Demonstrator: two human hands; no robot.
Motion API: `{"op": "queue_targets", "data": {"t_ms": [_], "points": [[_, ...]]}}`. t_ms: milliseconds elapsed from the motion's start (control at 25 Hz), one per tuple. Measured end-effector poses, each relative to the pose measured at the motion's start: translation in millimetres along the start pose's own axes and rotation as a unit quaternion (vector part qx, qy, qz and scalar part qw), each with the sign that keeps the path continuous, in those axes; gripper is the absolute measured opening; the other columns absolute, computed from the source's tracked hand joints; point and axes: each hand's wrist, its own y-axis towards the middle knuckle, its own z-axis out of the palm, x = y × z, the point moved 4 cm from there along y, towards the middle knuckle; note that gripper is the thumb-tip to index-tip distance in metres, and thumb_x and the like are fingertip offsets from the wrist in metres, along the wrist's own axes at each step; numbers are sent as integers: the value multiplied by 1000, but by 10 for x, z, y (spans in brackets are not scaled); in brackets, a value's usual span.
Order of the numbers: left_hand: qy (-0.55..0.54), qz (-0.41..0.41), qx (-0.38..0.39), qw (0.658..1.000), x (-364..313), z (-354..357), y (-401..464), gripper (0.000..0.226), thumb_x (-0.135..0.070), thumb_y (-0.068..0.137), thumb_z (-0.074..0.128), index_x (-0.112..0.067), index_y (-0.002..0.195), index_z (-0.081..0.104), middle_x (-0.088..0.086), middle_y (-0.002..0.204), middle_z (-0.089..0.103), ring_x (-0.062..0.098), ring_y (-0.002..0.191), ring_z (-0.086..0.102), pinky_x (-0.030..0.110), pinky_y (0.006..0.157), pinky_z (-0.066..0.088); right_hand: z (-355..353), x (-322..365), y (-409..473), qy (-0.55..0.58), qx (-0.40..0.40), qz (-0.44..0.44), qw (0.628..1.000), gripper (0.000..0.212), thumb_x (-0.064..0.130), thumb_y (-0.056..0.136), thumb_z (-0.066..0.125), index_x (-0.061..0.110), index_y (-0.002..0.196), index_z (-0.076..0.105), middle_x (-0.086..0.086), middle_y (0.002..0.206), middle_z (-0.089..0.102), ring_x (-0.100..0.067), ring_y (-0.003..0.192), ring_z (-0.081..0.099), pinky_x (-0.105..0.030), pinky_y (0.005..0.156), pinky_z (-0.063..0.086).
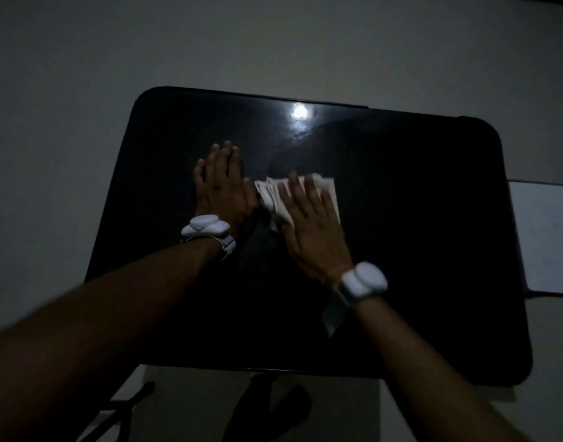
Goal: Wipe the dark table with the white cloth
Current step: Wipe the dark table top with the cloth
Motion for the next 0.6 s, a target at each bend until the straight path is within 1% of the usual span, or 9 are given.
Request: {"op": "queue_targets", "data": {"t_ms": [80,160,240,320,360,400,480,520,600], "points": [[2,4,-1,1000,1,2,-8,57,-22,92,48,-2,145,44,17,155,41,33,145,33,54,118,22,-149,-431,487,-40,3,8,999,65,42,93,19,14,151,19,-15,161,16,-35,149,9,-52,121,8],[1,2,8,1000,-5,-9,-12,57,-22,93,48,-2,146,42,17,156,39,32,146,31,53,119,21,-367,-1069,832,-68,-4,115,991,69,46,92,13,9,150,18,-21,159,18,-41,146,14,-54,120,8],[-7,-1,7,1000,-13,-23,0,57,-22,93,49,-2,146,42,17,156,38,32,147,30,54,119,20,-597,-1606,804,-69,-44,235,969,69,46,94,16,7,150,18,-22,158,21,-40,145,19,-53,119,12],[-9,-3,3,1000,-11,-39,-3,57,-21,93,49,-1,146,42,18,156,38,33,147,31,54,119,21,-660,-1681,438,-22,-103,347,932,62,41,99,26,6,150,18,-18,159,21,-37,146,17,-53,119,13],[-9,-1,6,1000,-7,-38,-5,57,-22,92,48,-2,146,42,18,156,39,33,146,31,54,119,21,-590,-1502,206,-24,-132,382,914,61,38,99,29,6,150,19,-19,158,23,-37,146,18,-54,119,14],[-8,-1,9,1000,-7,-29,-3,58,-22,92,48,-2,146,42,17,156,39,32,146,31,54,118,21,-474,-1201,7,-37,-157,378,912,59,36,99,31,6,149,22,-20,157,26,-38,146,21,-55,119,15],[6,-4,4,1000,19,-33,-1,58,-23,91,47,-2,145,43,17,155,40,32,146,32,54,118,22,-146,-492,-125,-30,-151,268,951,59,34,98,36,8,149,24,-20,156,28,-38,145,21,-53,120,12],[9,-2,0,1000,41,-32,1,58,-23,91,47,-2,145,44,17,155,41,33,146,33,55,118,23,-19,-195,-66,-19,-110,185,976,59,34,96,36,11,150,23,-18,158,25,-36,147,17,-50,121,9],[0,0,-1,1000,20,-27,-1,58,-22,90,48,-2,144,45,17,154,42,33,145,35,55,117,24,29,-48,288,-20,-43,67,997,60,37,95,29,16,150,22,-13,160,20,-33,149,12,-48,122,7]]}}
